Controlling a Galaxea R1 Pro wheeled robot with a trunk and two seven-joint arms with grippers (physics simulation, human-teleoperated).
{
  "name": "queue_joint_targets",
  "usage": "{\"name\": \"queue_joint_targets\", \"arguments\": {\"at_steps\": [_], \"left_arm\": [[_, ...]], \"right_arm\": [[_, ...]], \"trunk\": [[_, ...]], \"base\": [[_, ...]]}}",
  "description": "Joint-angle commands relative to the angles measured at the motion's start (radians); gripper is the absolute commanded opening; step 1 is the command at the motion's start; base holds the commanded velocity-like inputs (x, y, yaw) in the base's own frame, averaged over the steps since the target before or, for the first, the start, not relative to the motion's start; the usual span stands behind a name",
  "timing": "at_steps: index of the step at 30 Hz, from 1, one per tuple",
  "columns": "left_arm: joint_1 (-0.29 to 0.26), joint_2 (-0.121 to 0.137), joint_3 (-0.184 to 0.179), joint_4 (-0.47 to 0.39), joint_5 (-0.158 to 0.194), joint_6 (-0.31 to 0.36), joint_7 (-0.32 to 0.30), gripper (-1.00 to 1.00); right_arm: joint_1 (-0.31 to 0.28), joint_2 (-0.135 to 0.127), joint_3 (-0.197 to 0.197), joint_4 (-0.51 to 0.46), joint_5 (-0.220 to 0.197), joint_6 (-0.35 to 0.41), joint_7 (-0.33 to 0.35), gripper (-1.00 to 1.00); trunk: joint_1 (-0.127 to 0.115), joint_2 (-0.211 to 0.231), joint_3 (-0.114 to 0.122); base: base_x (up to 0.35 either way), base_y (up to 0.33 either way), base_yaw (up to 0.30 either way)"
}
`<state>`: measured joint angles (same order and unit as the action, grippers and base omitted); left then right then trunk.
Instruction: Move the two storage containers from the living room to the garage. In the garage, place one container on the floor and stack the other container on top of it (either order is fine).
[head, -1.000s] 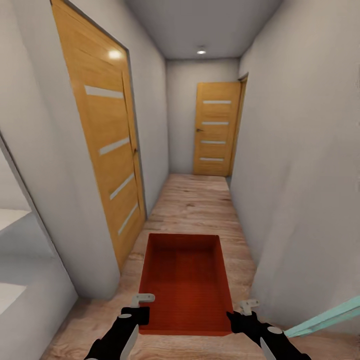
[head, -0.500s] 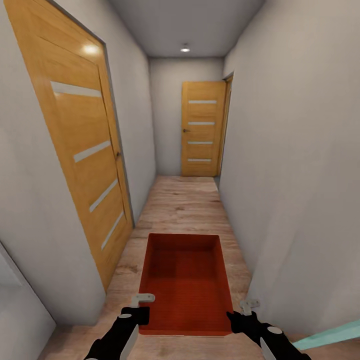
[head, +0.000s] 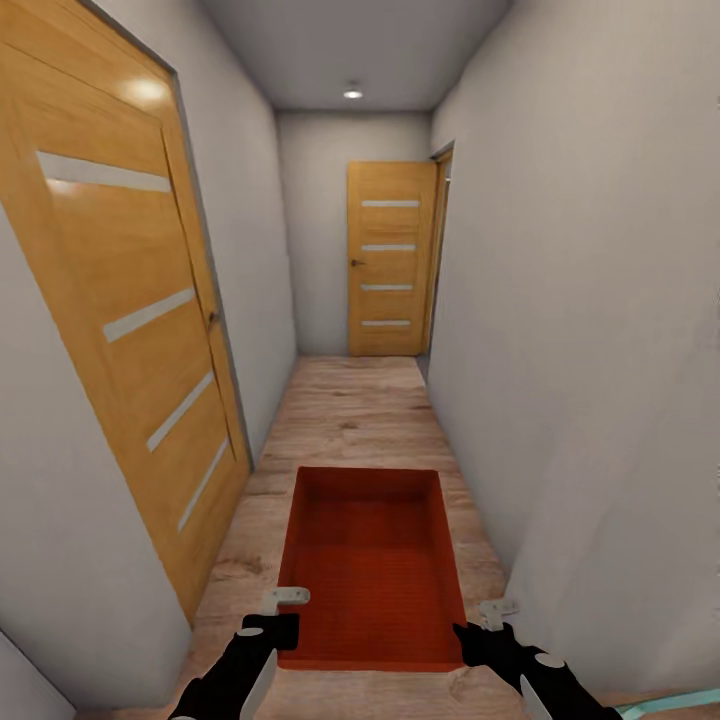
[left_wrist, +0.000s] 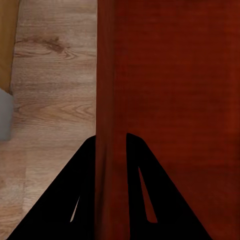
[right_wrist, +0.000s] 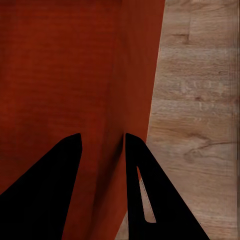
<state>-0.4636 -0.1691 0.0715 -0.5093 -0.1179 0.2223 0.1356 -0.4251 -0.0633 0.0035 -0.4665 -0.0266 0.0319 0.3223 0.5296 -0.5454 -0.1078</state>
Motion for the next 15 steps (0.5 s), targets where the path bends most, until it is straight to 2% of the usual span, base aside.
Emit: {"name": "queue_joint_targets", "arguments": {"at_steps": [1, 5, 15], "left_arm": [[-0.001, -0.001, 0.054, -0.028, -0.003, 0.008, 0.003, -1.0], [-0.001, -0.001, 0.054, -0.028, -0.003, 0.008, 0.003, -1.0], [-0.001, -0.001, 0.054, -0.028, -0.003, 0.008, 0.003, -1.0]], "right_arm": [[0.0, -0.001, 0.007, -0.001, 0.005, 0.003, 0.0, -1.0], [0.0, -0.001, 0.007, -0.001, 0.005, 0.003, 0.001, -1.0], [0.0, -0.001, 0.007, -0.001, 0.005, 0.003, 0.0, -1.0]], "trunk": [[0.001, -0.002, -0.002], [0.001, -0.002, -0.002], [0.001, -0.002, -0.002]], "base": [[0.315, 0.083, -0.27], [0.315, 0.086, -0.235], [0.315, 0.117, -0.022]]}}
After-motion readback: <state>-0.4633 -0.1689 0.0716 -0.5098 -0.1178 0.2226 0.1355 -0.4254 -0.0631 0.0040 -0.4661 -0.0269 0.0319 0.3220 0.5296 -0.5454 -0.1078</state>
